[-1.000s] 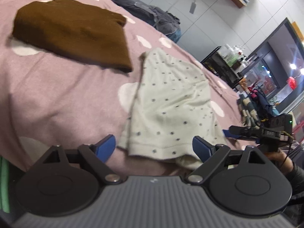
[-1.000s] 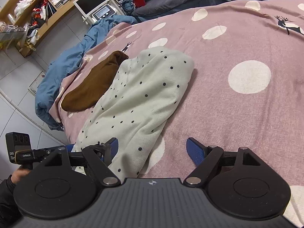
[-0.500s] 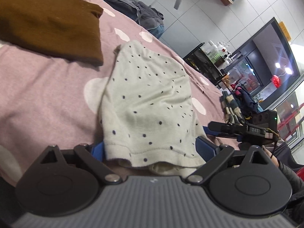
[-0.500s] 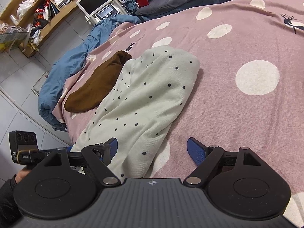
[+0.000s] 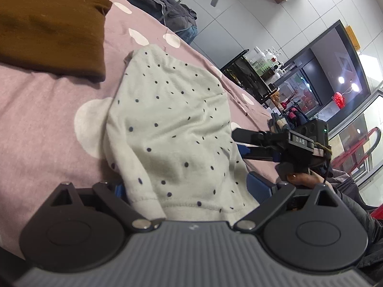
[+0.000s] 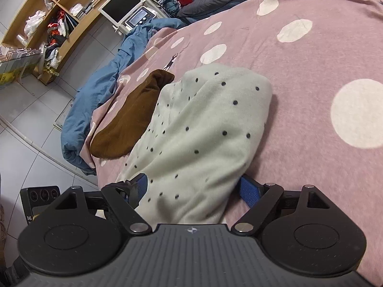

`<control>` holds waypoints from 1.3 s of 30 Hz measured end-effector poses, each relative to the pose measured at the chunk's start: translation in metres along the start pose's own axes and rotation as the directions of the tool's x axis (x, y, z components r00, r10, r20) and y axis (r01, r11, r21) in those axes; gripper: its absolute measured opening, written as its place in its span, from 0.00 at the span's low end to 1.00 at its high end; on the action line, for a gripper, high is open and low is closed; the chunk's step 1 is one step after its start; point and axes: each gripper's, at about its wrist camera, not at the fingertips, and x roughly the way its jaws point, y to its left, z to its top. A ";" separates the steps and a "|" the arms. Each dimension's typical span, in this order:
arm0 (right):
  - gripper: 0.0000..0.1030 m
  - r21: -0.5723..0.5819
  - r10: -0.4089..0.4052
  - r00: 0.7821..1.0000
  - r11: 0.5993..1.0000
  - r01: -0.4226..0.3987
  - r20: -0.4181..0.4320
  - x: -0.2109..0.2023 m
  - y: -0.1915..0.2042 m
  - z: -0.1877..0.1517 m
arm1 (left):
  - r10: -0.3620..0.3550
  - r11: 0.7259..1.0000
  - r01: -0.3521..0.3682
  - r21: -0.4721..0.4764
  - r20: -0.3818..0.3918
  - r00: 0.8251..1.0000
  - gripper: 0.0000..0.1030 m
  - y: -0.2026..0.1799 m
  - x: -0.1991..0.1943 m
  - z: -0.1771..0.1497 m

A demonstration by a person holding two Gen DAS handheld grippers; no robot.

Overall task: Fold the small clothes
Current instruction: 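Grasp the cream garment edge with the left gripper while the right gripper grasps beside it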

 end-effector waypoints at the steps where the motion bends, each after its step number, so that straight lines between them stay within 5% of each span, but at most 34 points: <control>1: 1.00 0.000 0.007 1.000 1.000 -0.007 0.002 0.003 -0.002 0.002 | -0.004 1.000 0.004 -0.002 -0.001 1.000 0.93 0.000 0.002 0.001; 20: 1.00 -0.019 -0.016 1.000 1.000 0.016 0.000 0.031 -0.010 0.030 | 0.036 0.999 -0.035 -0.036 0.019 0.999 0.92 -0.007 0.024 0.010; 22: 0.91 -0.005 -0.024 1.000 1.000 0.024 0.004 0.031 -0.012 0.031 | 0.053 0.998 -0.052 -0.026 0.029 0.998 0.83 -0.009 0.026 0.010; 25: 0.72 0.004 -0.039 0.999 0.999 0.039 0.007 0.029 -0.015 0.031 | 0.104 0.994 -0.104 -0.015 0.020 0.994 0.40 -0.012 0.029 0.007; 29: 0.50 0.037 -0.053 0.998 0.998 0.052 0.023 0.028 -0.020 0.029 | 0.147 0.989 -0.147 -0.015 0.015 0.989 0.37 -0.017 0.031 0.006; 39: 0.33 -0.106 -0.178 0.981 0.977 0.186 0.077 0.031 0.010 0.023 | 0.323 0.944 -0.318 0.085 -0.044 0.946 0.26 -0.052 0.042 0.018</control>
